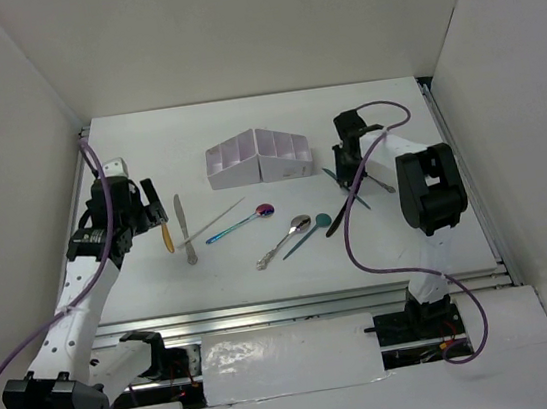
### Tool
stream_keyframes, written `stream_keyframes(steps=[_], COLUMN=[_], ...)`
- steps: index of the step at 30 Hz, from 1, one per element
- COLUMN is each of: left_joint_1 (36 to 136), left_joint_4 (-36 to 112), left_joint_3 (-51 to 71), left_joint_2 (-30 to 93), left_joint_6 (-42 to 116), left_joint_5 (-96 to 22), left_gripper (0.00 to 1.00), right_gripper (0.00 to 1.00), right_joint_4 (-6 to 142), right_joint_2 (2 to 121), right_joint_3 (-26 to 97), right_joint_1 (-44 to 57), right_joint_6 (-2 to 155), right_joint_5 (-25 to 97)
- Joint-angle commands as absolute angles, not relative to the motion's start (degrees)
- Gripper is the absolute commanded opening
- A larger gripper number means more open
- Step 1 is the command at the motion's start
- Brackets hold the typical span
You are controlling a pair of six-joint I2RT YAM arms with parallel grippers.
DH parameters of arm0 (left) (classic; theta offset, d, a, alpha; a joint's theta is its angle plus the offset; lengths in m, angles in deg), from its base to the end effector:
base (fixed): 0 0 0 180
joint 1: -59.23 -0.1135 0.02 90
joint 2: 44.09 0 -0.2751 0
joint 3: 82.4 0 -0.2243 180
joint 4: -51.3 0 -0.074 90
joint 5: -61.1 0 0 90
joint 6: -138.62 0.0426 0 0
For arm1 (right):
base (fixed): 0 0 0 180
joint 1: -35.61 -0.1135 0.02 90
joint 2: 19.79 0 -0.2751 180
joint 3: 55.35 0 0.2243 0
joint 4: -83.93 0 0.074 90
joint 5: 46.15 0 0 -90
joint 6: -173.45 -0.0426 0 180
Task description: Sort the eating utensils into containers
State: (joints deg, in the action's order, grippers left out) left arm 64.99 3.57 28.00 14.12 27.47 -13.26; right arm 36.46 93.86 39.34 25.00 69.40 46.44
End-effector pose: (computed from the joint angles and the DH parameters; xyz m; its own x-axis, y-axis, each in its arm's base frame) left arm 0.1878 -0.0074 0.3235 -0.5068 -0.2981 -0.8089 -0.3241 0.9354 -0.1416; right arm 0.3828 0.0697 0.1858 -0.9143 0.0755 -0.3980 0.0575 0.9967 0.0569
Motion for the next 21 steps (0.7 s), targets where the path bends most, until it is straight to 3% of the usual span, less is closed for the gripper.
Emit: stream_keyframes(steps=[1, 6, 9, 13, 21], left_joint_1=[64.9, 64.9, 64.9, 64.9, 64.9], left_joint_4=[4.4, 4.3, 4.0, 4.6, 4.8], left_joint_3=[28.2, 27.8, 27.6, 27.9, 28.4], left_joint_2=[12.8, 13.0, 12.8, 12.4, 11.9], left_joint_6=[27.6, 27.8, 27.5, 27.4, 27.5], left_joint_5=[-12.6, -12.6, -12.5, -13.3, -13.0], left_gripper=[0.99, 0.99, 0.99, 0.99, 0.99], right_gripper=[0.33, 0.42, 0.43, 0.32, 0.25], right_joint_4=[34.9, 34.2, 33.5, 33.3, 32.3], right_joint_2=[93.5, 93.6, 93.8, 93.7, 94.6], right_joint_3=[41.1, 41.1, 41.5, 41.2, 42.7], right_joint_1=[24.3, 23.8, 23.6, 22.9, 22.3], right_joint_6=[69.3, 69.1, 69.1, 69.1, 68.9], right_joint_5=[46.6, 46.7, 46.9, 48.3, 49.5])
